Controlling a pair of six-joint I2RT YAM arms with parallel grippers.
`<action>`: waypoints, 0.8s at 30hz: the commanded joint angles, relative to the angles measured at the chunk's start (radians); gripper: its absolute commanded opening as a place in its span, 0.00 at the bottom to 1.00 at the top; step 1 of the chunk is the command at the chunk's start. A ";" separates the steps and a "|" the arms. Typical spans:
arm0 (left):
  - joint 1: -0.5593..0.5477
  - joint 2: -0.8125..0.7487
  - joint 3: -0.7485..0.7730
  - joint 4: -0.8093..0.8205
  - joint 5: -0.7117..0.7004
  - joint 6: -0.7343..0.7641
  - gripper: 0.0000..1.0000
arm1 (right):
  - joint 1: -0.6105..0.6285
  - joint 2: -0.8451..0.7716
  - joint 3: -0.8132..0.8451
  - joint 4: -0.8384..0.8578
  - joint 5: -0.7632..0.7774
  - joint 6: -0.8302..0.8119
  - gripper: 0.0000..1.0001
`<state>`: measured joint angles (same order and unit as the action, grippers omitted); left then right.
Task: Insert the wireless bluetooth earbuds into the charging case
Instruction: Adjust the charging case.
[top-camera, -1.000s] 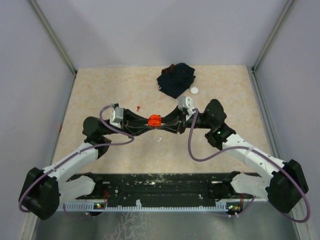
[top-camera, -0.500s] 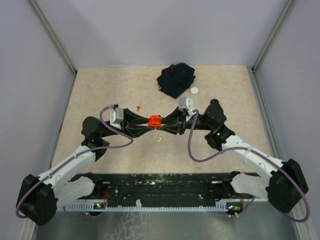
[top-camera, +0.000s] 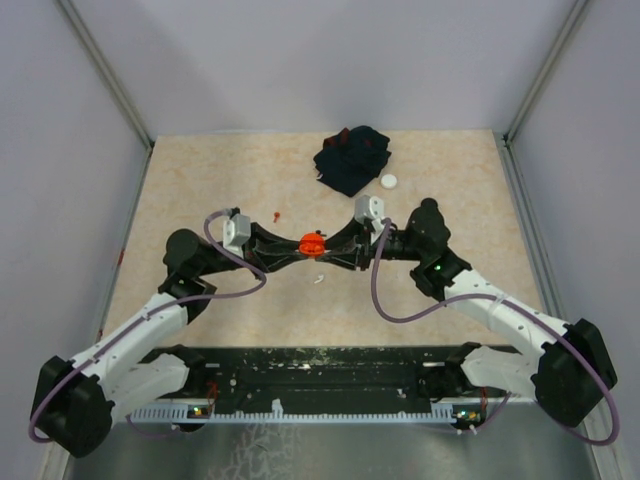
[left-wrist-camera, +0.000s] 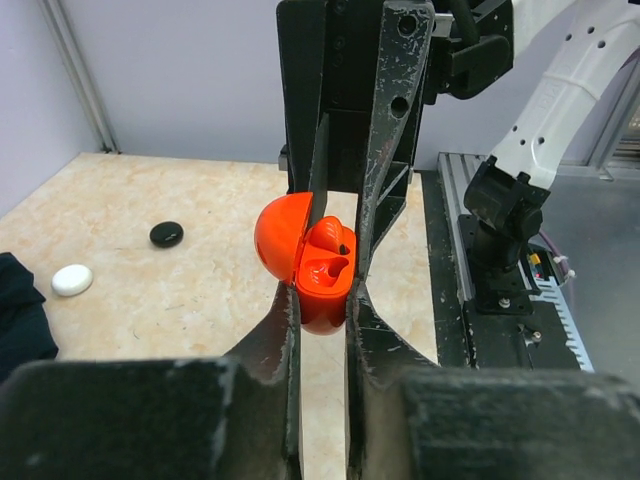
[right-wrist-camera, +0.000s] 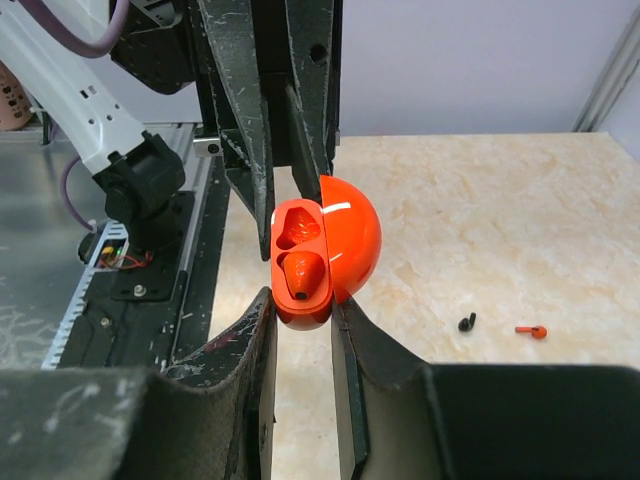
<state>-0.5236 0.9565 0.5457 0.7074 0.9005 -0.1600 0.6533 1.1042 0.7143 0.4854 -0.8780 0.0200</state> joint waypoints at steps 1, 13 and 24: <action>-0.003 0.020 0.022 0.059 0.023 -0.031 0.06 | 0.003 -0.010 0.033 0.072 -0.040 0.026 0.01; -0.003 0.029 -0.021 0.240 -0.008 -0.138 0.00 | 0.003 0.008 0.003 0.189 -0.056 0.099 0.29; -0.005 0.047 -0.038 0.339 -0.006 -0.195 0.00 | 0.004 0.042 -0.006 0.287 -0.079 0.176 0.35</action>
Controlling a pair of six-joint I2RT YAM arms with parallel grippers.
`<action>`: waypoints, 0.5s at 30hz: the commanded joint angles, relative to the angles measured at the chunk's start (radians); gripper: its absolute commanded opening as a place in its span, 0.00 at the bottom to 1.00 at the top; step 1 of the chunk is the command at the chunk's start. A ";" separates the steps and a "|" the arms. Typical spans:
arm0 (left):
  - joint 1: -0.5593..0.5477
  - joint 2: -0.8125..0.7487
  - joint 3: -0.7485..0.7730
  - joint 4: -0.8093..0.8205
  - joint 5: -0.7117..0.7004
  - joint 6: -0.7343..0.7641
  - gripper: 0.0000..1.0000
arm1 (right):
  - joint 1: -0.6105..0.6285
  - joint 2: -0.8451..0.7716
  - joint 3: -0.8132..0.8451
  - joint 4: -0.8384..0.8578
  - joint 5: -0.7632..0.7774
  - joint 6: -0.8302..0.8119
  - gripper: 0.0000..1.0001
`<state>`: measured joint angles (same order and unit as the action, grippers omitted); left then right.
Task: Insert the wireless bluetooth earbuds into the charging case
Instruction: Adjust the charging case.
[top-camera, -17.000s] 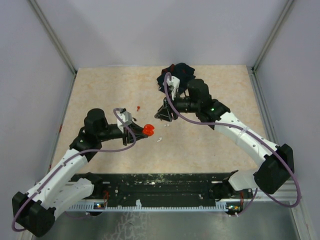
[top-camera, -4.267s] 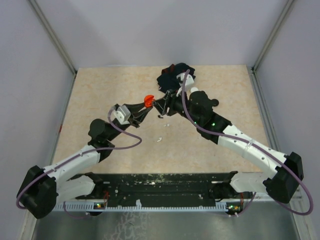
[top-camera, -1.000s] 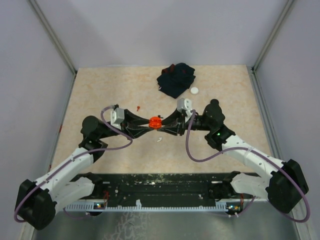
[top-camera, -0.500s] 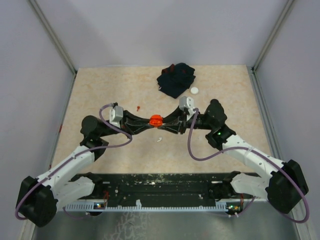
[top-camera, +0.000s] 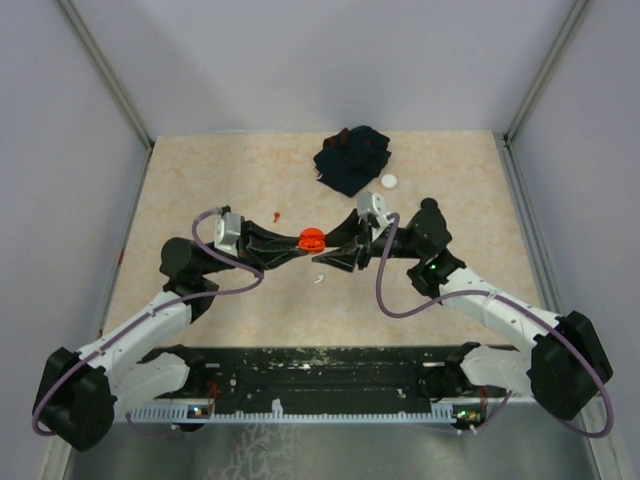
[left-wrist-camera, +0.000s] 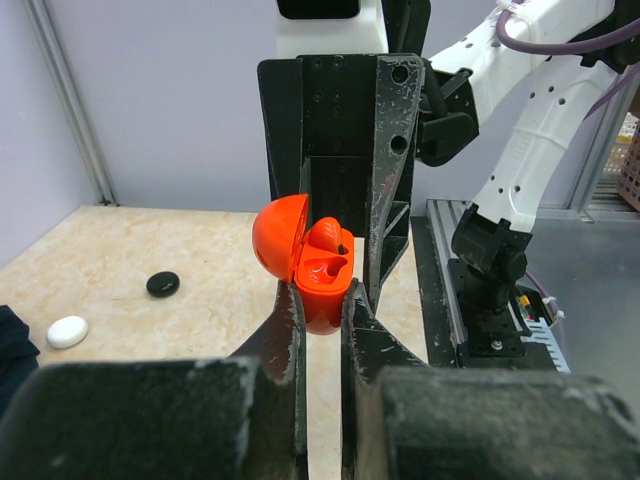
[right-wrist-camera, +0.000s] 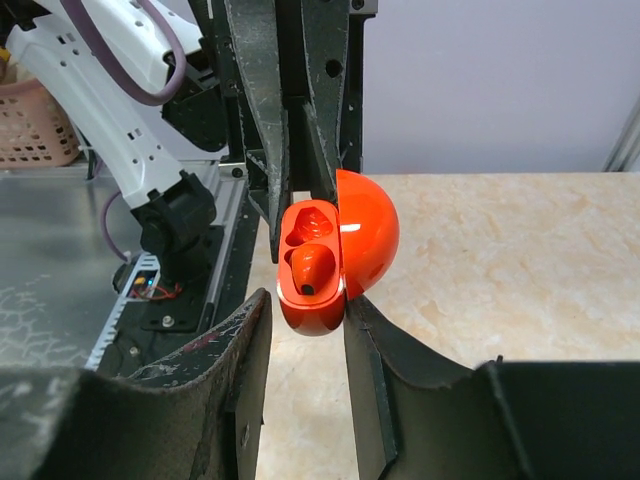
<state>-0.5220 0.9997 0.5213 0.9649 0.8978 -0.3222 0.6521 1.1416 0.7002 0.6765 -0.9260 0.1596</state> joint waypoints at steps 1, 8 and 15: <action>-0.006 0.004 -0.015 0.084 -0.005 -0.034 0.00 | 0.005 0.005 0.007 0.103 -0.031 0.041 0.35; -0.006 0.005 -0.018 0.078 -0.005 -0.028 0.02 | 0.005 -0.002 0.002 0.134 -0.027 0.060 0.15; -0.006 -0.037 -0.007 -0.099 -0.069 0.067 0.30 | -0.022 -0.034 -0.025 0.106 0.026 0.045 0.00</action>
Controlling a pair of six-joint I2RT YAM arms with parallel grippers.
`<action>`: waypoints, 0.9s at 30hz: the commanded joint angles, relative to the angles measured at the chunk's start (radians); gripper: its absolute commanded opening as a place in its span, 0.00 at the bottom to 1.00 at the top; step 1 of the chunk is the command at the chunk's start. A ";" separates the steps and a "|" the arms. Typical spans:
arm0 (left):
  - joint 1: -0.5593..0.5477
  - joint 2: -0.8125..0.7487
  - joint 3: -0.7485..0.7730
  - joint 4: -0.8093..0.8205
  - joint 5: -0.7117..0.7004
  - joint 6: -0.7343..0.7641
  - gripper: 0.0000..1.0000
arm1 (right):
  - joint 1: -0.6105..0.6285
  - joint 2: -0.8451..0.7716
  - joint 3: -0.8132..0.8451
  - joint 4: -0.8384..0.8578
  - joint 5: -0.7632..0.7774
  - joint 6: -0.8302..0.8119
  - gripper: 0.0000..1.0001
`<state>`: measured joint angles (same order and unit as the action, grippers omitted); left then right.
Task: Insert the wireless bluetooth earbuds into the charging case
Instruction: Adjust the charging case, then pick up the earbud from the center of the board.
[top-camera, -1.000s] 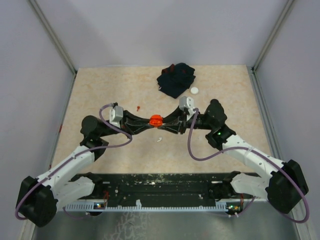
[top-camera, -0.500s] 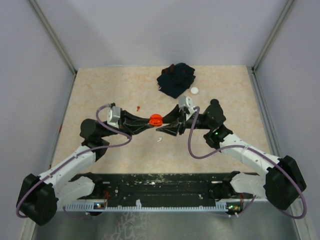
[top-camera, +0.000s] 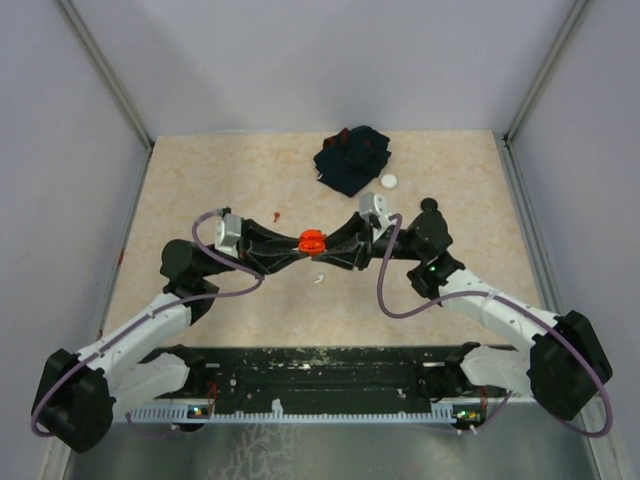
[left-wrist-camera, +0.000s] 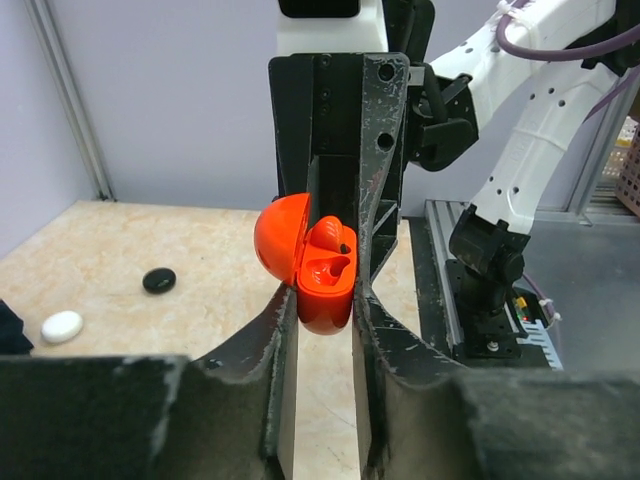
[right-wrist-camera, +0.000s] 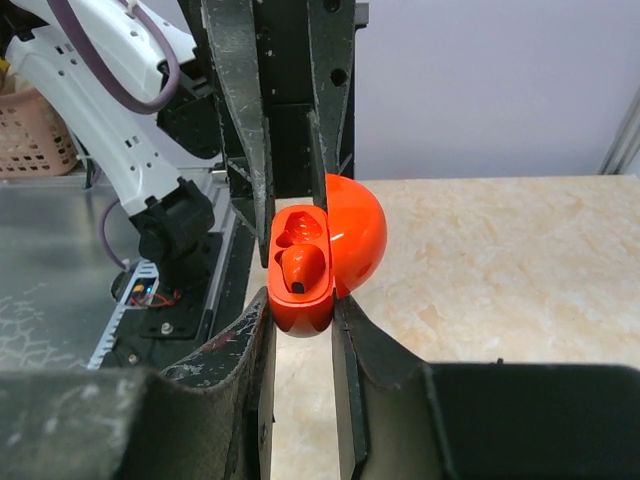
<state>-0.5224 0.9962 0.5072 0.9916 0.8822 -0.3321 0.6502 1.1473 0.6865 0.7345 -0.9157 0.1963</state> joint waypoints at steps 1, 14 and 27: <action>-0.005 -0.046 0.018 -0.192 -0.082 0.106 0.35 | -0.028 -0.050 -0.016 0.038 0.023 0.003 0.00; -0.002 -0.019 0.210 -0.834 -0.550 0.275 0.91 | -0.047 -0.210 -0.056 -0.328 0.251 -0.199 0.00; 0.130 0.404 0.482 -1.072 -0.682 0.220 0.99 | -0.047 -0.302 -0.139 -0.366 0.342 -0.198 0.00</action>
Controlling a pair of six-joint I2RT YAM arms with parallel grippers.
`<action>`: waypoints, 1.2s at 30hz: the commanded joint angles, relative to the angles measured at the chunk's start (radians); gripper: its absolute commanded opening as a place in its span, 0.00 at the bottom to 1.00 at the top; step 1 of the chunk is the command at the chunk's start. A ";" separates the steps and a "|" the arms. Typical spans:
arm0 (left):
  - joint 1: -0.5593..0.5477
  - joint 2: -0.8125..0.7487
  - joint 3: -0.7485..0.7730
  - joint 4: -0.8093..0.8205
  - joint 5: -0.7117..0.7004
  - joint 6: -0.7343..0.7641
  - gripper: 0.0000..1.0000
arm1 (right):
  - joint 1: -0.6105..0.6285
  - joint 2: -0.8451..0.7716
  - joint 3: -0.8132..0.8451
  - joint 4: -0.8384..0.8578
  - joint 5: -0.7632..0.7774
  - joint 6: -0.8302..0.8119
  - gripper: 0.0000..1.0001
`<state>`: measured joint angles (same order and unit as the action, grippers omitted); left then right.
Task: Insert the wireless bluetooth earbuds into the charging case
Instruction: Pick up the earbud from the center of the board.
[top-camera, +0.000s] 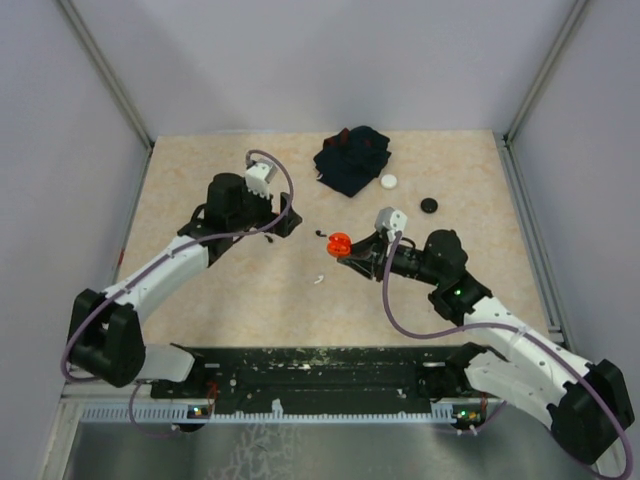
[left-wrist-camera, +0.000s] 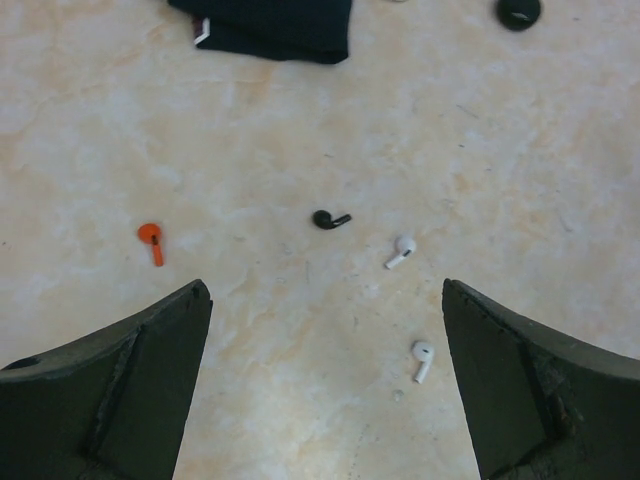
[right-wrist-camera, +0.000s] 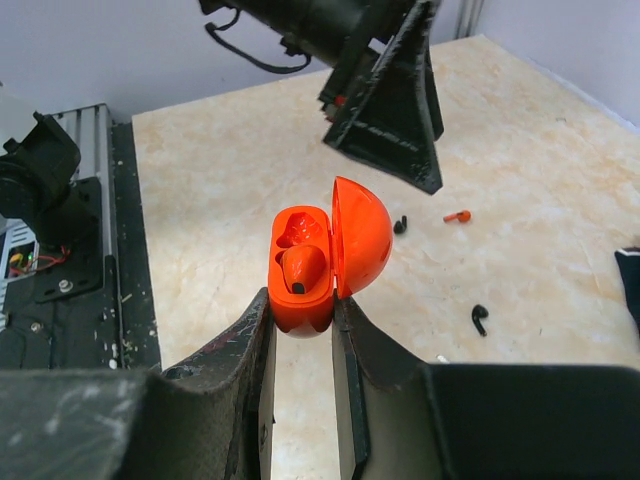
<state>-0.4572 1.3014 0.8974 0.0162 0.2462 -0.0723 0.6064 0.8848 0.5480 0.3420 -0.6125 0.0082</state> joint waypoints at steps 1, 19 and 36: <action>0.088 0.135 0.116 -0.108 -0.049 -0.058 1.00 | -0.003 -0.041 -0.002 0.025 0.043 -0.010 0.00; 0.206 0.759 0.766 -0.619 -0.033 0.180 0.75 | -0.004 -0.030 -0.012 0.016 0.063 -0.034 0.00; 0.148 0.961 0.957 -0.743 -0.051 0.252 0.51 | -0.003 0.011 -0.003 0.016 0.060 -0.039 0.00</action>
<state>-0.2951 2.2257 1.8114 -0.6937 0.1982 0.1570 0.6064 0.8875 0.5362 0.3191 -0.5499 -0.0189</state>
